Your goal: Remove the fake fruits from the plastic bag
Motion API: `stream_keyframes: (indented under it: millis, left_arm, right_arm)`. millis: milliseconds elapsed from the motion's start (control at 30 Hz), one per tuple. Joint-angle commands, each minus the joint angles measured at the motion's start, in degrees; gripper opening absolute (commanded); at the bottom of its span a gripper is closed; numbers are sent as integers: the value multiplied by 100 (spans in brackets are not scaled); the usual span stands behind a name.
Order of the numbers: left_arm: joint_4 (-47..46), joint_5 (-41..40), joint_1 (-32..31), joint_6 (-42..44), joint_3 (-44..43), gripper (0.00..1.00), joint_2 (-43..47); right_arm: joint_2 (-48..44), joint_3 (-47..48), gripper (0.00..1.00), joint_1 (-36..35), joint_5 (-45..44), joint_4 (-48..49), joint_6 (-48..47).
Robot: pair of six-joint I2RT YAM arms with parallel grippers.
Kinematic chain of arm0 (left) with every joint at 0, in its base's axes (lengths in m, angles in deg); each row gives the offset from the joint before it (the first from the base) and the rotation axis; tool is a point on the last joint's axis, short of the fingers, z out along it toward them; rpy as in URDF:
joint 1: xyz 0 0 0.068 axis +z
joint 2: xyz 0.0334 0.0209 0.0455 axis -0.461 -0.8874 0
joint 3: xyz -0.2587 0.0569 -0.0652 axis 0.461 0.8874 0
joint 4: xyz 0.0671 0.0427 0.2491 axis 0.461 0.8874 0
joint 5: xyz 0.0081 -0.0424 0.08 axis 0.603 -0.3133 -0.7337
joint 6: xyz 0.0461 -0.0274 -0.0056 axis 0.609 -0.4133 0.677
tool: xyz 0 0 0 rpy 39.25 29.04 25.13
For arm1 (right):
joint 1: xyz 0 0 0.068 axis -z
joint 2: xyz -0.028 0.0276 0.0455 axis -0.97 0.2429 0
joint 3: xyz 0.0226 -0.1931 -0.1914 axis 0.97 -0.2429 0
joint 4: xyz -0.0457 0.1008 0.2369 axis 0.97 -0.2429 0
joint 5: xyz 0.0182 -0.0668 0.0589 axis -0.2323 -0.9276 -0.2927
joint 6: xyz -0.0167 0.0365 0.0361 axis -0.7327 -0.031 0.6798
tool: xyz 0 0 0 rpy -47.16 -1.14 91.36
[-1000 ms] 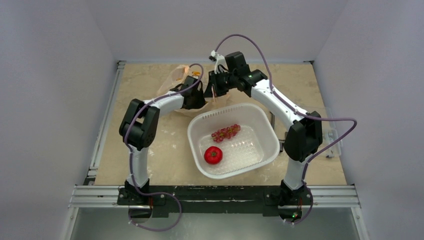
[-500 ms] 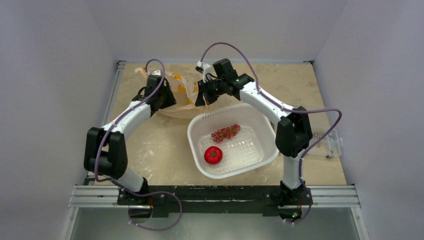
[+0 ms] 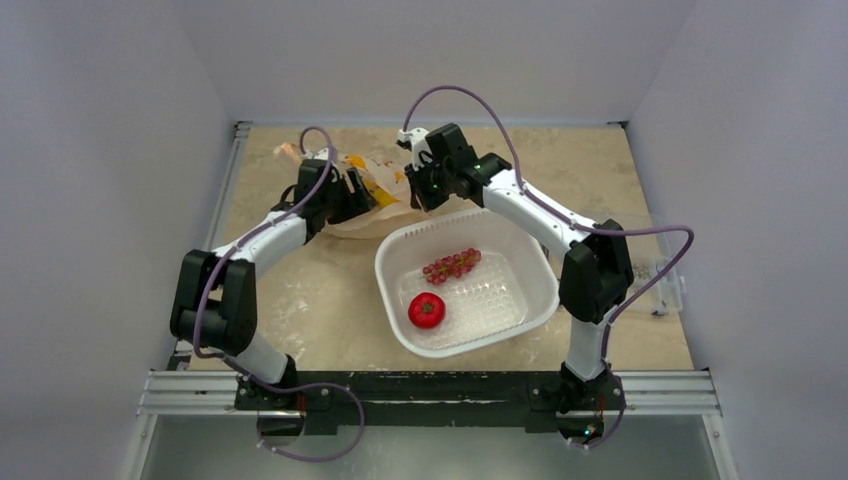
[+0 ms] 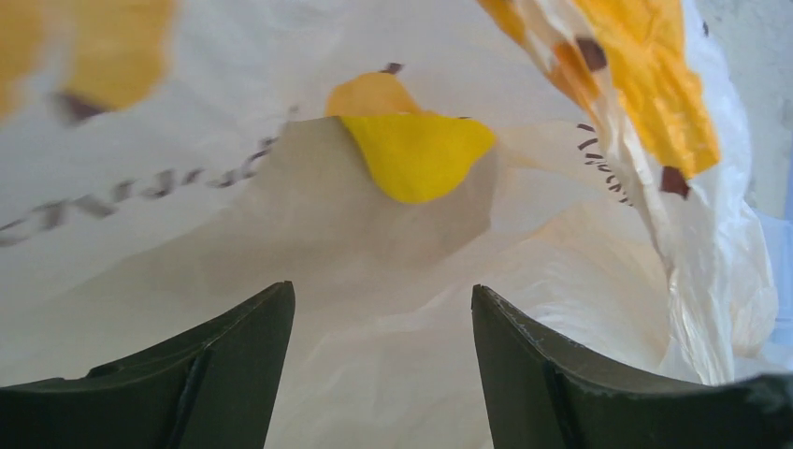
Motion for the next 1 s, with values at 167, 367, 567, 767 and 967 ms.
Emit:
stream_keyframes:
  millis: [167, 367, 567, 767, 967]
  left_arm:
    - [-1648, -377, -540, -492, -412, 74, -923]
    - [-1863, -733, -677, -490, -617, 75, -1314]
    - [-1751, -1001, -711, -707, -933, 80, -1641]
    - [-1859, -1052, -764, -1297, -1079, 90, -1916]
    - [-1162, -1480, -867, -1520, -1733, 92, -2381]
  right_arm:
    - [-181, 441, 0, 0, 438, -126, 185]
    - [-180, 550, 0, 23, 630, -161, 308]
    - [-212, 449, 0, 56, 745, -117, 378]
    - [-160, 457, 0, 82, 877, -48, 427]
    - [-235, 333, 0, 91, 912, -15, 455]
